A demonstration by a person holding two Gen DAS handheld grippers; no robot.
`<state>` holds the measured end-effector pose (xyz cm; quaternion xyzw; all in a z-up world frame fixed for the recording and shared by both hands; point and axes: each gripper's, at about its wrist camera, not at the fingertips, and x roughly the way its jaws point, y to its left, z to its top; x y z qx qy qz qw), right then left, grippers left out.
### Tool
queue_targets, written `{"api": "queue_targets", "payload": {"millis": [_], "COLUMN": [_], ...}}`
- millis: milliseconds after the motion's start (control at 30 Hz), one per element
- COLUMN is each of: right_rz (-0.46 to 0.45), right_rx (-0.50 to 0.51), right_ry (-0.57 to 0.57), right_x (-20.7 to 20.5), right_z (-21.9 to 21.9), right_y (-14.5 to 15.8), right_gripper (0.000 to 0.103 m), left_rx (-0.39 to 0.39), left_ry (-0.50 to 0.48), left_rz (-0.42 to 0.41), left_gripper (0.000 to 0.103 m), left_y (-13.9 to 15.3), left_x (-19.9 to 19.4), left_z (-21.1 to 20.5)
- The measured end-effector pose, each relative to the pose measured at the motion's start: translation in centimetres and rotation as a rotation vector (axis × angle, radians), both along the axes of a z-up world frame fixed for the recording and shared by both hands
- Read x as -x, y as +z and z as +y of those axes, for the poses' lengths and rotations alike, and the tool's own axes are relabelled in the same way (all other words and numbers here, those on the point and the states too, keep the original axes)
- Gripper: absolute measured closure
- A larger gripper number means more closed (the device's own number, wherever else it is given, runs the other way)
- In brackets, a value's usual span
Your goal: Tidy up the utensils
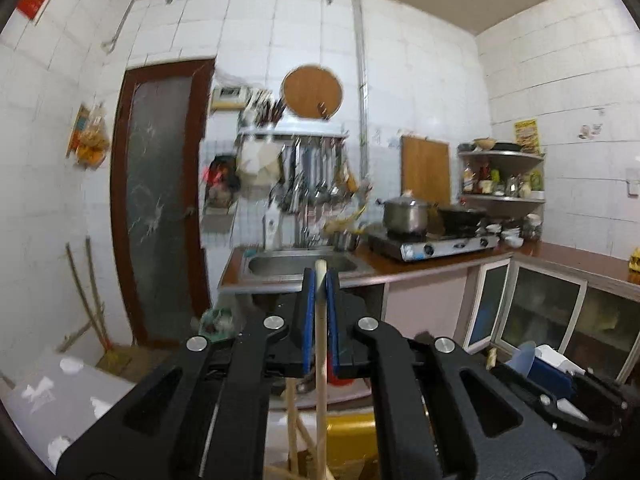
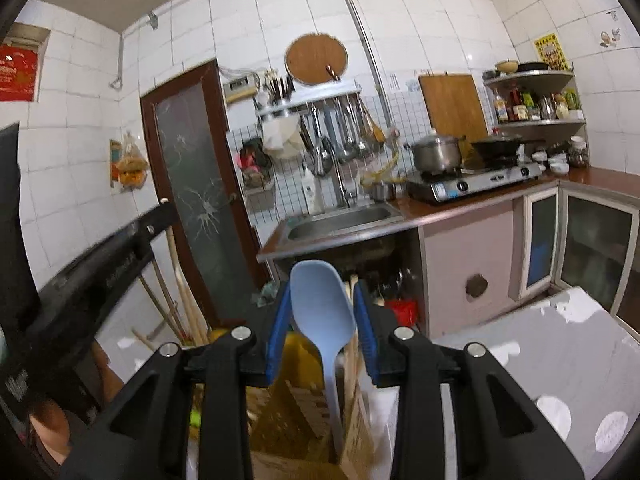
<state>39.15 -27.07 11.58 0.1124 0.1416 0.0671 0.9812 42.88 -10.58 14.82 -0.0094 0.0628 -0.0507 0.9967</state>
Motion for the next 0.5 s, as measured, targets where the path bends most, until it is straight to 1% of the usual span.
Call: {"api": "queue_targets", "payload": {"millis": [33, 67, 100, 133, 167, 233, 300, 333, 367, 433, 467, 500], "right_rz": [0.01, 0.023, 0.034, 0.036, 0.037, 0.047, 0.052, 0.05, 0.044, 0.034, 0.021, 0.006], "right_rx": [0.005, 0.011, 0.017, 0.022, 0.026, 0.031, 0.03, 0.031, 0.034, 0.042, 0.046, 0.052], "right_ry": [-0.002, -0.004, -0.018, -0.029, -0.034, -0.039, -0.042, -0.042, -0.045, -0.047, -0.043, -0.038], "right_x": [0.1, 0.3, 0.8, 1.4, 1.8, 3.5, 5.5, 6.7, 8.5, 11.1, 13.2, 15.0], "right_z": [0.0, 0.0, -0.1, -0.3, -0.4, -0.9, -1.2, -1.3, -1.5, -1.5, -1.5, -1.3], "right_y": [-0.3, -0.6, -0.8, -0.8, -0.7, -0.2, 0.3, 0.7, 1.2, 1.9, 2.5, 2.9], "right_gripper": [0.062, 0.055, 0.044, 0.042, 0.042, 0.04, 0.036, 0.032, 0.029, 0.021, 0.019, 0.014], "left_rx": [0.016, 0.025, 0.026, 0.021, 0.016, 0.01, 0.003, 0.0, -0.005, -0.014, -0.021, -0.03], "left_ry": [0.001, 0.006, 0.014, 0.033, 0.043, 0.063, 0.069, 0.076, 0.079, 0.075, 0.068, 0.058], "left_rz": [0.022, 0.036, 0.037, 0.026, 0.014, -0.003, 0.003, 0.003, 0.002, 0.006, 0.018, 0.033], "left_gripper": [0.082, 0.074, 0.055, 0.04, 0.035, 0.022, 0.013, 0.007, 0.004, 0.004, 0.004, 0.004], "left_y": [0.1, 0.2, 0.5, 1.0, 1.4, 2.2, 3.0, 3.4, 3.7, 4.1, 4.3, 4.3], "left_x": [0.1, 0.5, 0.9, 2.0, 3.0, 5.1, 7.8, 9.7, 11.1, 14.0, 15.9, 17.5], "left_z": [0.5, 1.1, 1.4, 2.0, 2.6, 3.7, 4.9, 5.8, 6.3, 7.2, 7.7, 8.1]}}
